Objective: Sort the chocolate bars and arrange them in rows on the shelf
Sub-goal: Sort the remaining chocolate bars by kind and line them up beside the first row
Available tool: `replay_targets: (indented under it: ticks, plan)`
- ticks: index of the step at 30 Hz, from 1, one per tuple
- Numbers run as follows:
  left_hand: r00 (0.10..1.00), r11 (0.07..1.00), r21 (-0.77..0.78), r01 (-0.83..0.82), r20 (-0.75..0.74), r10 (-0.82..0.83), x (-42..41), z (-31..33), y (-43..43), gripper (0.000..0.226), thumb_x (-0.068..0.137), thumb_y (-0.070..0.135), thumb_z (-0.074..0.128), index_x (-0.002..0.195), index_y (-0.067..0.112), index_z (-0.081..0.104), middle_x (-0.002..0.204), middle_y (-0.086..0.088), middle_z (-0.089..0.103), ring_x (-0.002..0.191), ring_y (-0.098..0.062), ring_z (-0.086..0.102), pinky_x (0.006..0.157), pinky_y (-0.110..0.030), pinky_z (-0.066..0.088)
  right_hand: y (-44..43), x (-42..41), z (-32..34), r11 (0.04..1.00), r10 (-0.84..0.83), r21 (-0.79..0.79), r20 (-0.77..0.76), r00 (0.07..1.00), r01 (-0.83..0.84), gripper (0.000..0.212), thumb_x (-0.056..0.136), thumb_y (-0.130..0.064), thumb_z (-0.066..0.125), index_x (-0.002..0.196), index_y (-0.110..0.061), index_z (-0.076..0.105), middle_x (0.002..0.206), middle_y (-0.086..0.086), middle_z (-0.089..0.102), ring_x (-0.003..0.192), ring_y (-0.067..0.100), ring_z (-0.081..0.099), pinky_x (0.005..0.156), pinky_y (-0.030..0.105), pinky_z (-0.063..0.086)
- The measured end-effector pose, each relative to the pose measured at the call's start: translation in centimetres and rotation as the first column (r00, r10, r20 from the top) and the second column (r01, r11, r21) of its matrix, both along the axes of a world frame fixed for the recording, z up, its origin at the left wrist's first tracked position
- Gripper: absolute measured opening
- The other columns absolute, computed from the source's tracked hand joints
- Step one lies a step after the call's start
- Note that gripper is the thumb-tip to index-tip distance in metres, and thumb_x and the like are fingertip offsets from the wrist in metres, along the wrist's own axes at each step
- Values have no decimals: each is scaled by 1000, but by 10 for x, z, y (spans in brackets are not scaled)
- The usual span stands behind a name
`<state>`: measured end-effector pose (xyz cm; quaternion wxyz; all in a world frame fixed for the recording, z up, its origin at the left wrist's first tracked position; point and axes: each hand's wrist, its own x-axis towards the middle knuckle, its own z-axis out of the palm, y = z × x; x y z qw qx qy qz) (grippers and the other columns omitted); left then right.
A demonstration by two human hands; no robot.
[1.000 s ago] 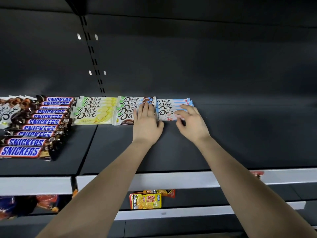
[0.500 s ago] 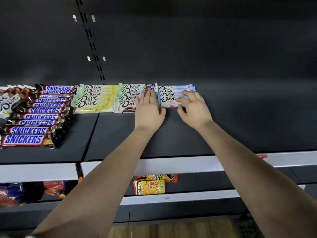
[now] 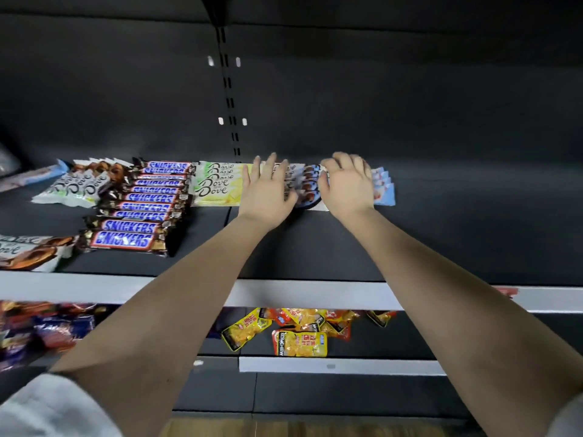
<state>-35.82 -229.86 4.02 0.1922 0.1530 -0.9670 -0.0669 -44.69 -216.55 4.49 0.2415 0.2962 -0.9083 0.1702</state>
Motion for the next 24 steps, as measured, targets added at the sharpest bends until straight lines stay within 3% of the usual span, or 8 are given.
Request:
replay_targets:
  ticks: [15,24]
  plan:
    - [956,955,-53,-292,-13,292,140,24,-198,55,88,33,49,139,15,37,149,-9,32,140,-34,18,116,-48,5,-230,116,30,939,345,7,-35,938,-345,33,93,-27,42,121,-20,58,126,2,55,114,28,48,104,43,30]
    - [910,909,-35,-416,-19,415,218,26,-306,54,88,34,51,138,16,40,146,-9,36,137,-31,25,115,-42,10,-342,183,28,875,482,65,-58,874,-479,31,90,-27,42,112,-17,62,115,5,61,103,30,56,98,44,35]
